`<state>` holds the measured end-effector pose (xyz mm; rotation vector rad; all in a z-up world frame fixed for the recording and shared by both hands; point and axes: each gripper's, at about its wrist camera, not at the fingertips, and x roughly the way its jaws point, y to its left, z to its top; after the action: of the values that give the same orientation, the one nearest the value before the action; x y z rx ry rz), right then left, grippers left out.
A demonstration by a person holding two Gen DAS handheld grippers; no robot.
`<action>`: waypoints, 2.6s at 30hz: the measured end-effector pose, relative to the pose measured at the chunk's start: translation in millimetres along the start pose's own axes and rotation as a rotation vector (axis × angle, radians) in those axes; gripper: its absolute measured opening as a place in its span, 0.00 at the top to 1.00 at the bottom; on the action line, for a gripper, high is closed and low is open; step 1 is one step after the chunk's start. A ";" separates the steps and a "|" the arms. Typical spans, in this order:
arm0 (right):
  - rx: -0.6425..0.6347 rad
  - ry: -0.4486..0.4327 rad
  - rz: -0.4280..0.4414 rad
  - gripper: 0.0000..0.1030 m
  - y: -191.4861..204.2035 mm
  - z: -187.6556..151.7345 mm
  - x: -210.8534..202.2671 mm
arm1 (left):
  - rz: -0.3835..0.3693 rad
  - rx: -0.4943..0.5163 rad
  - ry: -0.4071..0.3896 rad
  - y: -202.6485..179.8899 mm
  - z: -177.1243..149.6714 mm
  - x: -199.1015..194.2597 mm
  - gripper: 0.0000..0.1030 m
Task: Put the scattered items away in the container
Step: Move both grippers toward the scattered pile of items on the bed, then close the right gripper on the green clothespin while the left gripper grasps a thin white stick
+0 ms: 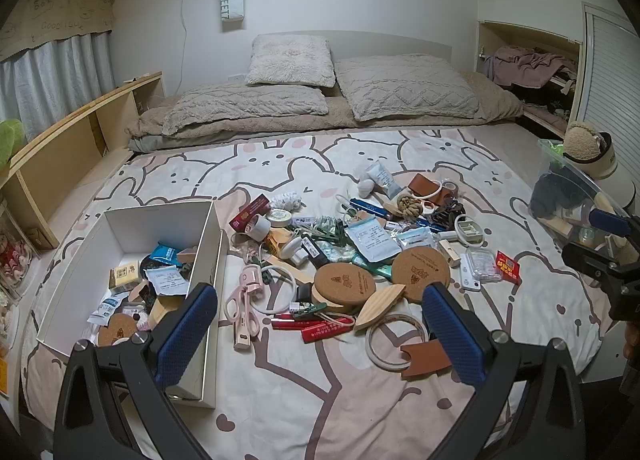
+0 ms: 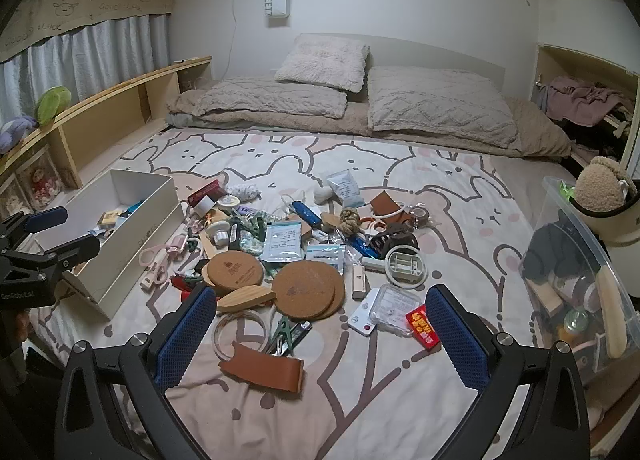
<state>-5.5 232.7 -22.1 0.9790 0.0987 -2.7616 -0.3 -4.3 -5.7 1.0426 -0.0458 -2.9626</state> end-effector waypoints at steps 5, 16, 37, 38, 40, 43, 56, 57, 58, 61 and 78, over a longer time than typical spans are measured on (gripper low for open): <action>0.000 0.001 0.001 0.00 0.6 -0.5 0.1 | -0.003 0.002 0.001 -0.1 0.1 0.0 0.00; 0.011 -0.010 0.030 0.00 -3.5 3.1 -3.2 | 0.004 0.010 0.007 1.1 -8.2 2.5 0.00; 0.036 0.063 0.011 0.00 -29.1 35.0 43.2 | 0.003 0.036 -0.020 3.9 45.9 17.6 0.00; 0.028 0.066 0.006 0.00 -27.9 37.1 46.2 | 0.000 0.035 -0.015 3.4 49.0 20.7 0.00; 0.018 0.071 0.009 0.00 -25.8 40.5 51.0 | -0.008 0.030 0.006 2.2 53.2 28.5 0.00; -0.001 0.074 0.019 0.00 -21.7 44.0 56.5 | -0.026 0.022 0.046 0.3 55.6 43.9 0.00; 0.065 0.109 0.094 0.00 -15.4 34.2 100.3 | -0.049 0.015 0.203 2.7 30.3 117.8 0.00; 0.077 0.122 0.108 0.00 -15.4 32.4 103.6 | -0.045 0.015 0.215 3.8 26.8 123.0 0.00; 0.091 0.139 0.121 0.00 -15.8 29.7 107.9 | -0.042 0.015 0.224 4.8 23.4 126.9 0.00; 0.117 0.163 0.148 0.00 -15.1 20.8 117.2 | -0.027 0.033 0.250 5.5 8.9 137.7 0.00; 0.045 0.449 0.108 0.01 -0.3 -32.5 176.4 | -0.077 0.046 0.424 -14.5 -28.5 171.6 0.02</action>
<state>-119.2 206.6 -158.3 1.5507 0.0490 -2.4096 -116.1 7.7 -135.8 1.6874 -0.0747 -2.7439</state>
